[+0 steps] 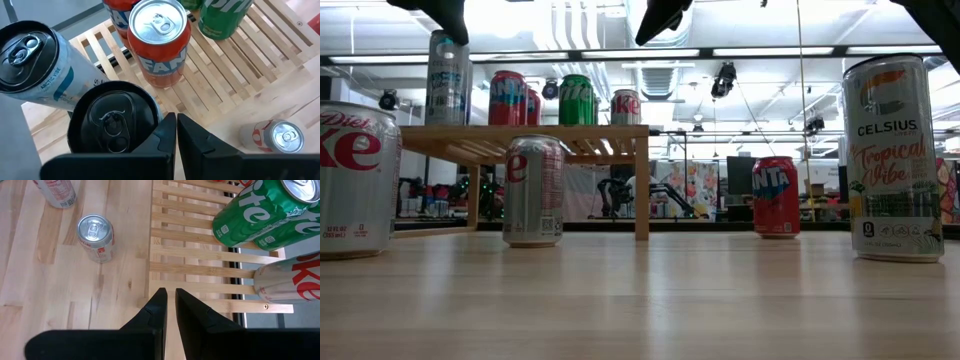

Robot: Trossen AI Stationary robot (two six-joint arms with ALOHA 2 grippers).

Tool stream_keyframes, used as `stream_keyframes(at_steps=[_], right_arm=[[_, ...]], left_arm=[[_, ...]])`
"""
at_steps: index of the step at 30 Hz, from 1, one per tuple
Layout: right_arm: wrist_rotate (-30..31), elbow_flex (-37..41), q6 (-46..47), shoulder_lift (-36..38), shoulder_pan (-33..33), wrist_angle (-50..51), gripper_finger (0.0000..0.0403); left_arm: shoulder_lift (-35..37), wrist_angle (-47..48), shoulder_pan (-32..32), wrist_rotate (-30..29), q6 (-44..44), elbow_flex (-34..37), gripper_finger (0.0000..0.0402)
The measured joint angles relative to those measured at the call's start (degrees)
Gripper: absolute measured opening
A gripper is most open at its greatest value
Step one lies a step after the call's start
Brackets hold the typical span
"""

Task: Place canned beverage on shelf
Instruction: Put the top white/blue soda can on the shelf aligned with the other white/blue soda can

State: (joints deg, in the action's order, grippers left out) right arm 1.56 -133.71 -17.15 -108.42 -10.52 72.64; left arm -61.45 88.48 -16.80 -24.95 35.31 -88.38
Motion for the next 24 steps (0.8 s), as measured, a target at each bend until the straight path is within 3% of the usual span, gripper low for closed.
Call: stream_keyframes(at_steps=[24], right_arm=[[-0.02, 0.0, -0.42, 0.0, -0.01, -0.06, 0.0027]], left_arm=[[-4.1, 0.6, 1.39, -1.92, 0.39, 1.24, 0.0]])
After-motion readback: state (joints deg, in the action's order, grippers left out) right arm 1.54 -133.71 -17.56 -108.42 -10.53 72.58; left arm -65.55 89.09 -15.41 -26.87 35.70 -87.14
